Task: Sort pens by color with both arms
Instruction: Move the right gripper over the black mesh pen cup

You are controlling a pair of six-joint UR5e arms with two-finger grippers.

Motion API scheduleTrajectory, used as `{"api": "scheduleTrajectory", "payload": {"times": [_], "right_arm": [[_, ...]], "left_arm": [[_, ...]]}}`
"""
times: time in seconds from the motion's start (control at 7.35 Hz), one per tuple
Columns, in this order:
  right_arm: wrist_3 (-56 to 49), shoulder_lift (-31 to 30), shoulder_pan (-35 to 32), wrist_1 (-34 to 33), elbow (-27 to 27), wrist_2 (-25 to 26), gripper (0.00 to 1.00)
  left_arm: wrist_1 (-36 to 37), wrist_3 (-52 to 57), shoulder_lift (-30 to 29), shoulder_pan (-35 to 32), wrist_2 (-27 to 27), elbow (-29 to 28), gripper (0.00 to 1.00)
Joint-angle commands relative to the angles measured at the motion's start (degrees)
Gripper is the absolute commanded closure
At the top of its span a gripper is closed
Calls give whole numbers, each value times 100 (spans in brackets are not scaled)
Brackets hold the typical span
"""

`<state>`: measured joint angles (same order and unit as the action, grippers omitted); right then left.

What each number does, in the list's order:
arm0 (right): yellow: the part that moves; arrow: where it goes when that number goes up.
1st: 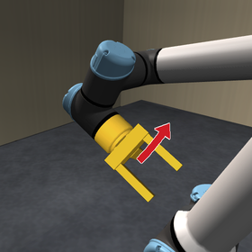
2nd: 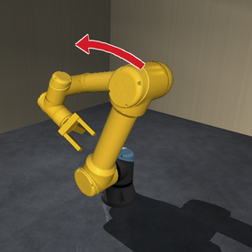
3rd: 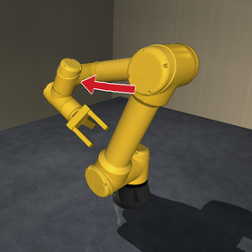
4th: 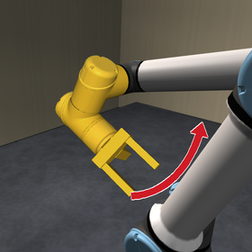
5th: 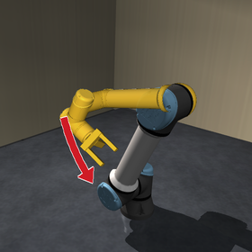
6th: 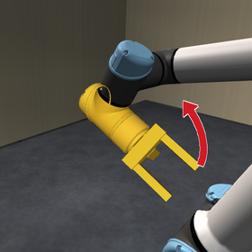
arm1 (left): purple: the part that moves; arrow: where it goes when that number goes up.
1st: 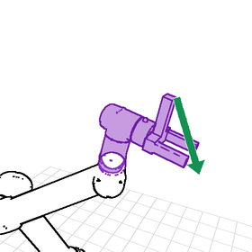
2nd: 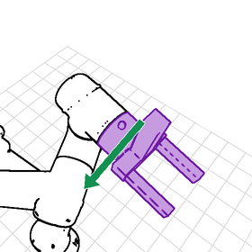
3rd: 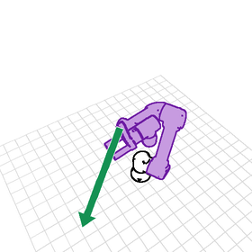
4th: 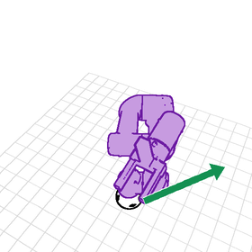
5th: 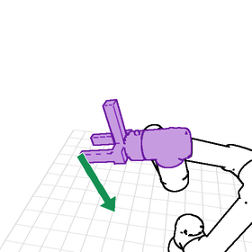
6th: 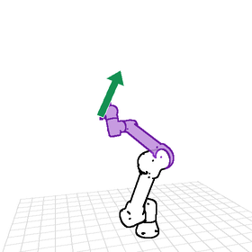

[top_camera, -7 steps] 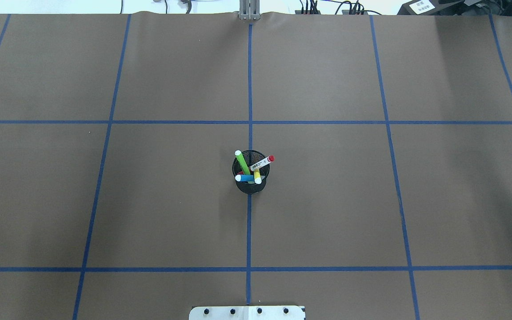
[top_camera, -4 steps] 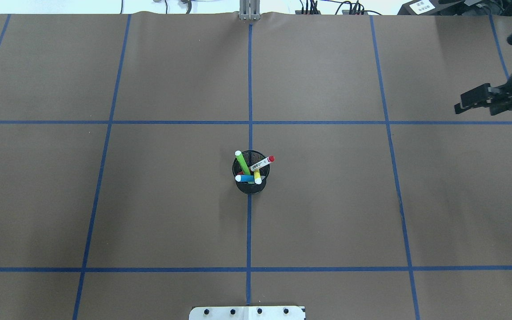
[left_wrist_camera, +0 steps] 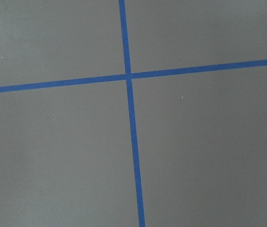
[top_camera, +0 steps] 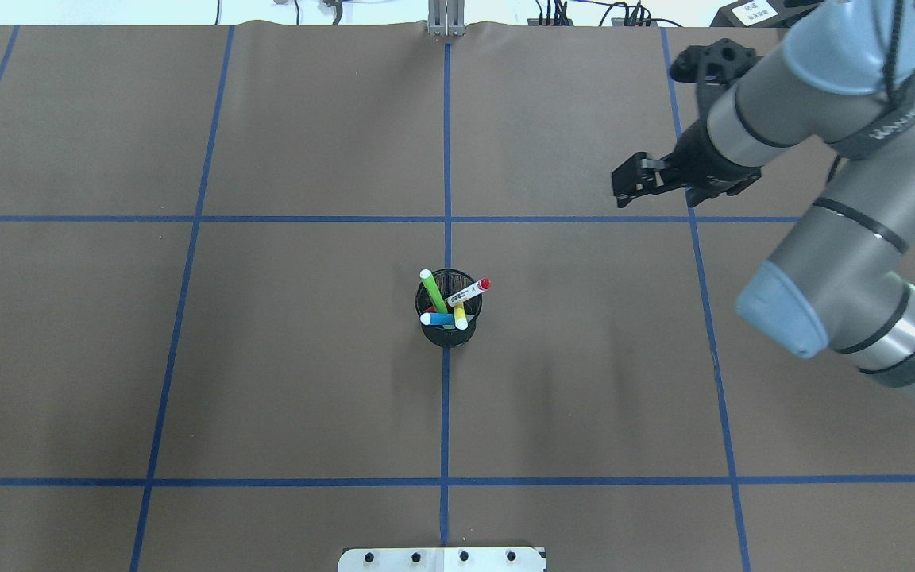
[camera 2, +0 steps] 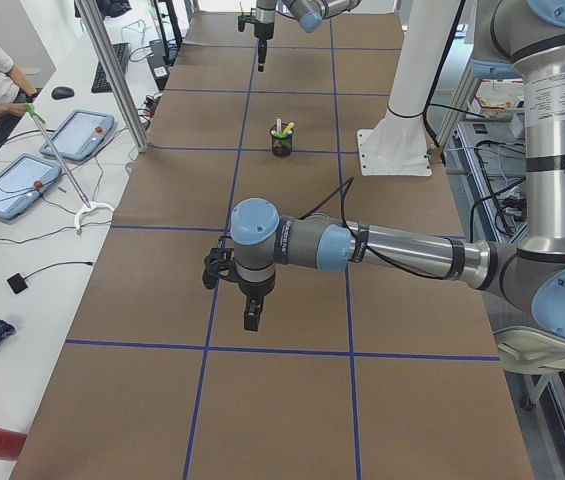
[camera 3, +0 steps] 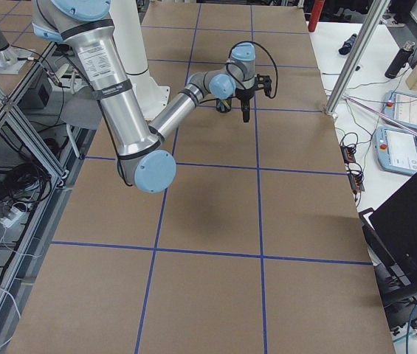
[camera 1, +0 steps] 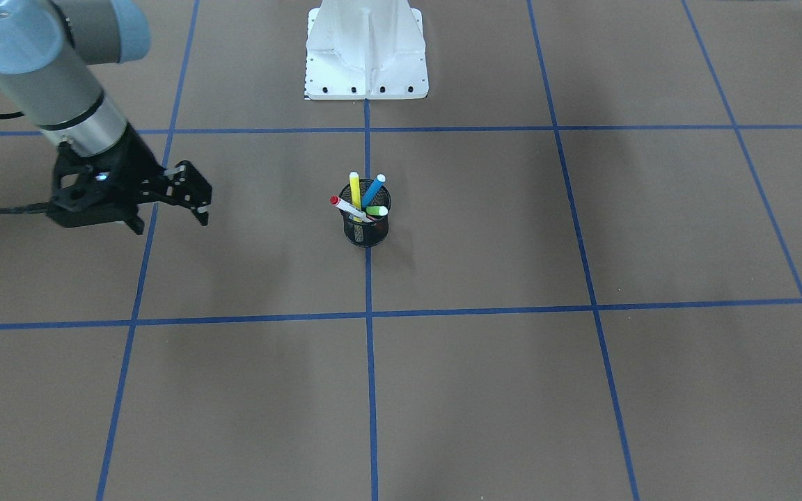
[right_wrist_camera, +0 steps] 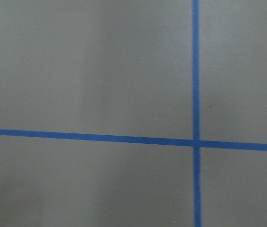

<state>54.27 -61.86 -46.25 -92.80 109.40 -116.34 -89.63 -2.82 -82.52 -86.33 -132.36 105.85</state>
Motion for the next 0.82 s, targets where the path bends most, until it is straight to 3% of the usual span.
{"api": "scheduleTrajectory", "payload": {"times": [0.0,0.14,0.27,0.68], "right_arm": [[232,823,974,-642,20,1161,4],[233,1207,1456,-913,-93,1775,8],[224,1812,1652,-1324,-477,1946,10],[-169,3184,2014,-1661,-2013,2194,21]], "left_arm": [[-10,1,-45,2,0,-90,0],[-19,1,-54,2,0,-108,0],[-19,1,-63,2,0,-108,0],[-10,-8,-54,2,-158,-117,0]]}}
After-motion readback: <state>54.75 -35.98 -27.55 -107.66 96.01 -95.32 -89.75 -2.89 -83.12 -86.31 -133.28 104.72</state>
